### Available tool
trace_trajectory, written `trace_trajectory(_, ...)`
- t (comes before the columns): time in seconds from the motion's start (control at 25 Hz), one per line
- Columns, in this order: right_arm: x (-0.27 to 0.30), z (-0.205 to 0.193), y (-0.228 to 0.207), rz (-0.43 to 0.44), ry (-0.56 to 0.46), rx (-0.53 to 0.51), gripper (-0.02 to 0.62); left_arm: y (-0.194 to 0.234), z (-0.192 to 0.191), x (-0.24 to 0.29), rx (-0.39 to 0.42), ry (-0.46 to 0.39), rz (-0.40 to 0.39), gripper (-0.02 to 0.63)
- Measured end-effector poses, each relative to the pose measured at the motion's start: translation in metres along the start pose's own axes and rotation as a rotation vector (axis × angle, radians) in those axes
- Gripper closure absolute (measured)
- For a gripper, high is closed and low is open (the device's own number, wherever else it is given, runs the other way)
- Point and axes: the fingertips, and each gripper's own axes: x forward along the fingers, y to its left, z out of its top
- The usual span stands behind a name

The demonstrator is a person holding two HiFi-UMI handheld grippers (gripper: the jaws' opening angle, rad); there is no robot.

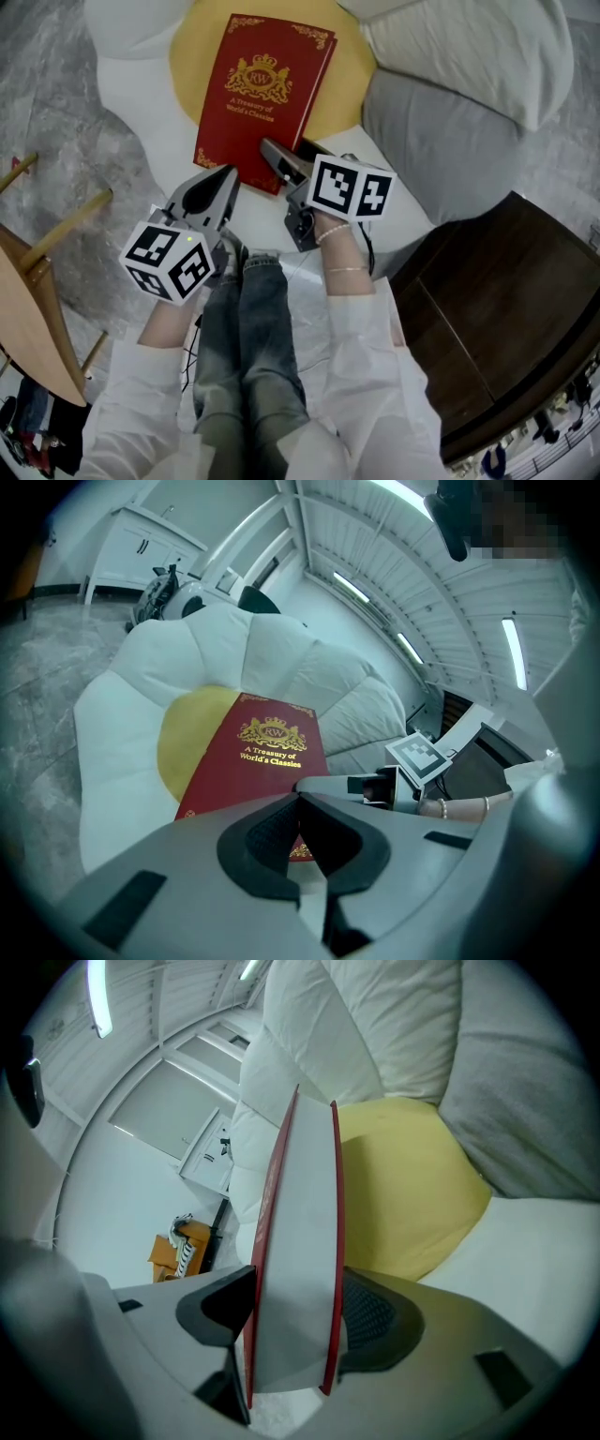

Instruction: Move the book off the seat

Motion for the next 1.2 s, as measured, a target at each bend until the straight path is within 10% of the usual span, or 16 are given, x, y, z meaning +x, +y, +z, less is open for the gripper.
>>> trace_trajectory(0.64,-0.031,0.020,0.076,0.062,-0.055,0.004,0.331,-0.027,0.054,-0.050,0.013,-0.080,0.006,0.600)
trace_trajectory(0.96,0.000,-0.018,-0.017,0.212,-0.084,0.027,0.337,-0.005,-0.023,0.019,0.110,-0.091,0.102,0.600)
trace_trajectory(1.2,-0.019,-0.001,0.013,0.242,-0.124,0.030,0.337,-0.016,0.000,-0.001,0.125,-0.123,0.108,0.600)
